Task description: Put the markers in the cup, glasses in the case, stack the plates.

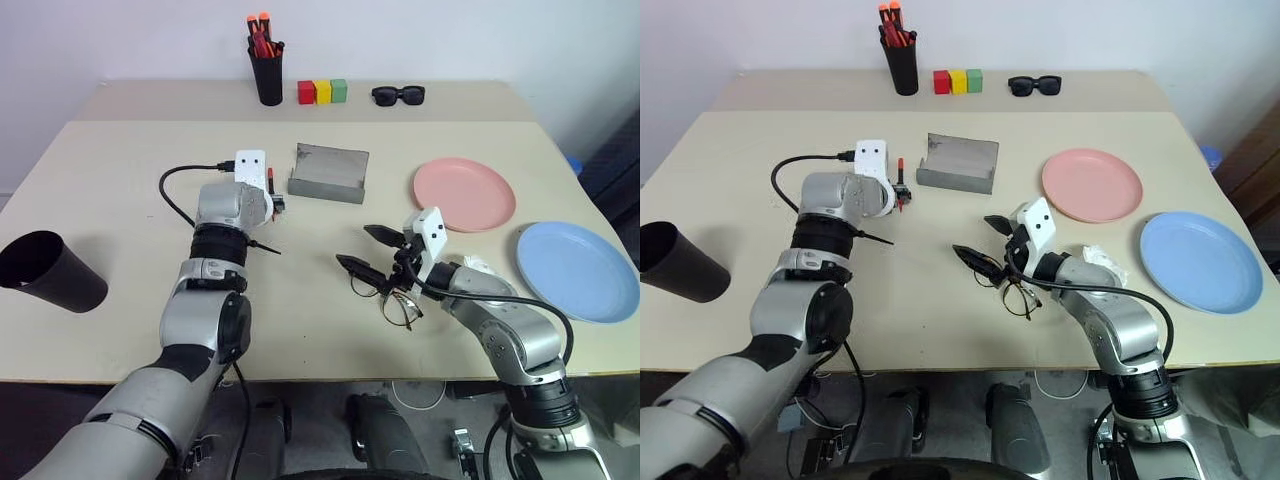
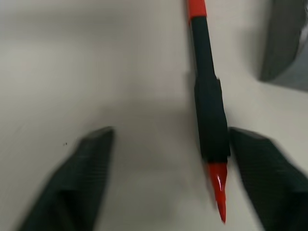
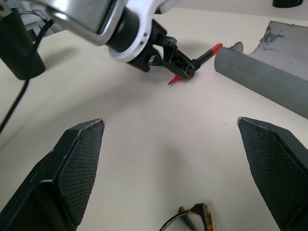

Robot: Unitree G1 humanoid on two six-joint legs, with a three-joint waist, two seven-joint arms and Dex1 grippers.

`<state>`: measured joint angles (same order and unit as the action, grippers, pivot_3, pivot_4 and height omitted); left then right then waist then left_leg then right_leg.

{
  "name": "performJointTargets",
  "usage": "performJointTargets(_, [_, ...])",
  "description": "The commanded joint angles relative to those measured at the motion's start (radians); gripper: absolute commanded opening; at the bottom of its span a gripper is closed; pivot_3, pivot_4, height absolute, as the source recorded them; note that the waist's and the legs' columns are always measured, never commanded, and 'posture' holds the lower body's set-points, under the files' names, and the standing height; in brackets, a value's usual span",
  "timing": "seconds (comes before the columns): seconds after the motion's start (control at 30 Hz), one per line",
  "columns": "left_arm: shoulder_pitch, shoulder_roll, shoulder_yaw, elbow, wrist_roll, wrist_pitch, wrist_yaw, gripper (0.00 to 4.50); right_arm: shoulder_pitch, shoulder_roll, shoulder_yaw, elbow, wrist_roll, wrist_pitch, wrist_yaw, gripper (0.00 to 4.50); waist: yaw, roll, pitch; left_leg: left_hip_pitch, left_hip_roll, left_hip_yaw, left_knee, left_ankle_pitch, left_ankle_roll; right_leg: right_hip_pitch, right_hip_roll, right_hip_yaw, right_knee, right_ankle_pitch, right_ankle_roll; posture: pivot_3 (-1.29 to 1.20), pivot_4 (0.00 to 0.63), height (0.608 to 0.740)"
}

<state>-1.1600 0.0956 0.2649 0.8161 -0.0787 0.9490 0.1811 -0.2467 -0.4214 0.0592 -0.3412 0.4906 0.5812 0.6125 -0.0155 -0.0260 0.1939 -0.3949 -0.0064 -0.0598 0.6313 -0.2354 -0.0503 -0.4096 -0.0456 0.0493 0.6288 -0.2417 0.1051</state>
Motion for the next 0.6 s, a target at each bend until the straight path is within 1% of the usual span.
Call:
performJointTargets(0.03, [-0.02,-0.004,0.005,0.065,-0.006,-0.03,0.025,1.7,0.016,-0.011,0.0,-0.062,-0.009,-0.014,0.0,4.5,0.002,0.0,0.0,0.0,0.0,0.0,0.0,0.0,0.0,0.0,0.0,0.0,0.0,0.0,0.0,0.0,0.15,0.74])
performJointTargets(0.13, [-0.027,-0.001,0.008,0.084,-0.008,-0.051,0.04,0.2,0.021,-0.009,0.003,-0.067,-0.012,-0.012,0.003,4.5,0.001,0.0,0.0,0.0,-0.001,0.0,0.001,0.0,0.0,0.001,-0.001,0.0,0.0,0.0,0.001,0.0,0.15,0.74])
performJointTargets(0.17, [-0.018,-0.002,0.016,0.064,-0.009,-0.098,0.059,0.04,0.019,-0.008,0.008,-0.066,-0.014,-0.012,0.006,4.5,0.001,0.0,0.0,0.0,-0.001,0.0,0.001,0.0,0.0,0.001,-0.001,0.0,0.0,0.0,0.001,0.0,0.15,0.74])
performJointTargets(0.23, [0.039,-0.011,0.037,-0.048,-0.005,-0.288,0.117,0.04,0.007,-0.003,0.02,-0.064,-0.015,-0.011,0.012,4.5,0.0,0.0,0.0,0.001,-0.001,0.0,0.0,0.0,0.0,0.001,-0.001,0.0,0.0,0.0,0.0,0.0,0.15,0.74])
performJointTargets(0.27, [0.064,-0.017,0.056,-0.099,-0.017,-0.356,0.132,0.04,0.0,-0.001,0.024,-0.063,-0.014,-0.011,0.016,4.5,-0.003,0.0,0.0,0.001,0.0,0.0,0.0,0.0,0.0,0.001,-0.001,0.0,0.0,0.001,-0.001,0.0,0.15,0.74])
performJointTargets(0.33, [0.115,-0.03,0.112,-0.207,-0.077,-0.456,0.115,0.04,-0.013,0.006,0.035,-0.066,-0.008,-0.011,0.024,4.5,-0.004,0.0,0.0,0.0,0.0,0.001,-0.001,0.0,-0.001,-0.002,-0.001,0.001,0.0,0.002,-0.002,0.0,0.15,0.74])
performJointTargets(0.43, [0.205,-0.04,0.137,-0.388,-0.067,-0.571,0.193,0.04,-0.034,0.021,0.047,-0.073,0.015,-0.002,0.04,4.5,-0.002,0.0,0.0,-0.004,0.001,0.001,-0.001,0.0,-0.001,-0.006,0.0,0.001,0.001,0.002,-0.003,0.0,0.15,0.74])
performJointTargets(0.47, [0.253,-0.04,0.124,-0.471,-0.037,-0.632,0.213,0.04,-0.037,0.027,0.05,-0.076,0.024,0.0,0.047,4.5,0.001,0.0,0.0,-0.006,0.001,0.0,-0.001,0.0,-0.001,-0.007,-0.001,0.001,0.002,0.002,-0.003,0.0,0.15,0.74])
performJointTargets(0.53, [0.381,-0.036,0.098,-0.701,0.041,-0.737,0.259,0.04,-0.05,0.042,0.061,-0.083,0.05,0.005,0.065,4.5,-0.004,0.0,0.0,-0.008,0.001,0.001,0.0,0.001,-0.001,-0.009,-0.001,0.001,0.001,0.002,-0.003,0.0,0.15,0.74])
performJointTargets(0.6, [0.516,-0.003,0.047,-0.903,0.178,-0.799,0.299,0.04,-0.062,0.057,0.066,-0.09,0.08,0.013,0.084,4.5,-0.001,0.0,0.0,-0.01,0.0,0.002,0.0,0.001,-0.001,-0.01,-0.002,0.002,0.002,0.003,-0.003,0.0,0.15,0.74])
